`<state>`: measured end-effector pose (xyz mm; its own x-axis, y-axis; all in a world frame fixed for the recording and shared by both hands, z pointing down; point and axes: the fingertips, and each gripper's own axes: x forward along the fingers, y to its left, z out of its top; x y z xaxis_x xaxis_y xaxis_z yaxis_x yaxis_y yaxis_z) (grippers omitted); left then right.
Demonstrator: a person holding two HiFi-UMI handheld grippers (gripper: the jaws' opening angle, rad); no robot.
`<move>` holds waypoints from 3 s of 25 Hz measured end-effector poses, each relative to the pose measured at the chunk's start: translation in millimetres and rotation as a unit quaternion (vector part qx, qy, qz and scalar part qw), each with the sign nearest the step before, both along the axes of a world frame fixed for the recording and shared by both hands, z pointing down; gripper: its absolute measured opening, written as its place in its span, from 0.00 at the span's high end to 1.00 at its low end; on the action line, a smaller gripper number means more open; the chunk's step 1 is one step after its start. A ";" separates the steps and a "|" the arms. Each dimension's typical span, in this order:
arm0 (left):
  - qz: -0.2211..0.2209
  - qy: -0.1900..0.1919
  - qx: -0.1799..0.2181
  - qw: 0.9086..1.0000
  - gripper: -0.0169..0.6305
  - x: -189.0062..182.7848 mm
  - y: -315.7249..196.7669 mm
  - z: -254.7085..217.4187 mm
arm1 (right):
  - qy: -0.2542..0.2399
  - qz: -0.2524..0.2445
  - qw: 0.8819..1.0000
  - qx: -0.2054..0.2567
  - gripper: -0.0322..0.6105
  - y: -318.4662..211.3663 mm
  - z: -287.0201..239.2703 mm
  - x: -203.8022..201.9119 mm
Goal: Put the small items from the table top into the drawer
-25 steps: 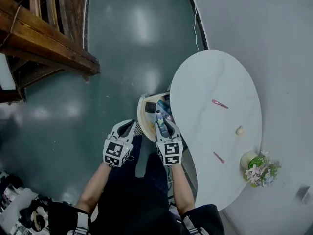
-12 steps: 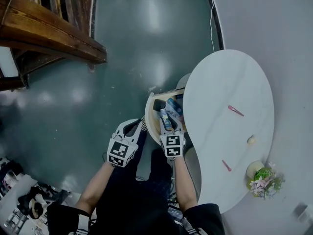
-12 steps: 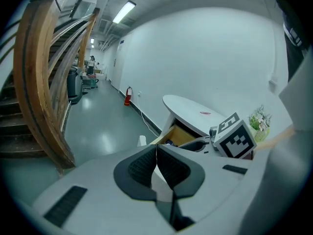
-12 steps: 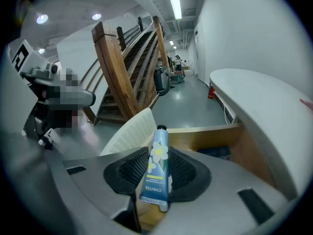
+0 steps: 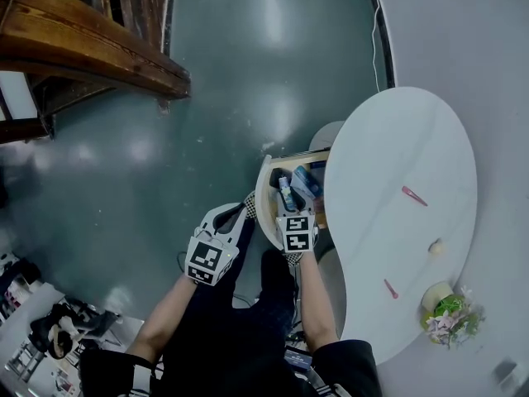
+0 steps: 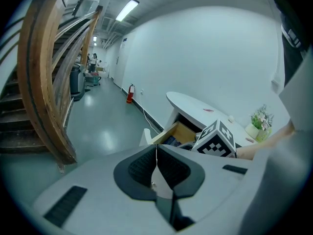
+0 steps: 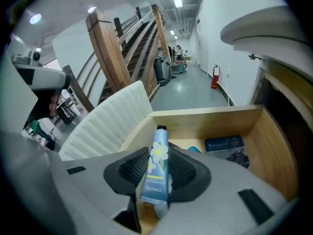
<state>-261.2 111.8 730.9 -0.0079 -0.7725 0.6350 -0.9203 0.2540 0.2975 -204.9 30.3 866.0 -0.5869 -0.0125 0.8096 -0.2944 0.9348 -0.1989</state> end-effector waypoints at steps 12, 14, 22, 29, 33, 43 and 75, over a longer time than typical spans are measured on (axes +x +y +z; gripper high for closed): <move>-0.011 0.000 0.001 1.000 0.94 -0.8 4.2 -2.4 | 0.004 0.036 0.999 -0.011 0.70 -1.6 14.2 3.3; -0.013 0.000 0.003 1.000 0.94 0.5 5.7 -3.9 | 0.000 0.037 0.999 -0.018 0.65 1.7 13.1 3.3; -0.011 -0.005 0.012 1.000 0.94 8.2 11.3 -15.6 | -0.024 0.035 0.999 -0.006 0.64 7.1 -15.3 3.5; -0.005 -0.017 0.029 0.999 0.94 15.6 11.7 -36.6 | -0.048 0.023 0.999 0.011 0.64 10.4 -50.5 7.2; -0.003 -0.026 0.041 0.999 0.94 13.9 8.8 -58.7 | -0.069 0.016 0.997 0.017 0.65 14.8 -86.1 6.8; 0.014 -0.059 0.090 0.994 0.94 24.2 -6.2 -127.2 | -0.125 0.039 0.989 0.062 0.71 -1.0 -183.0 22.8; 0.175 -0.128 0.226 0.950 0.94 191.2 -72.7 -311.4 | -0.271 0.228 0.904 0.240 0.89 -47.3 -436.3 244.9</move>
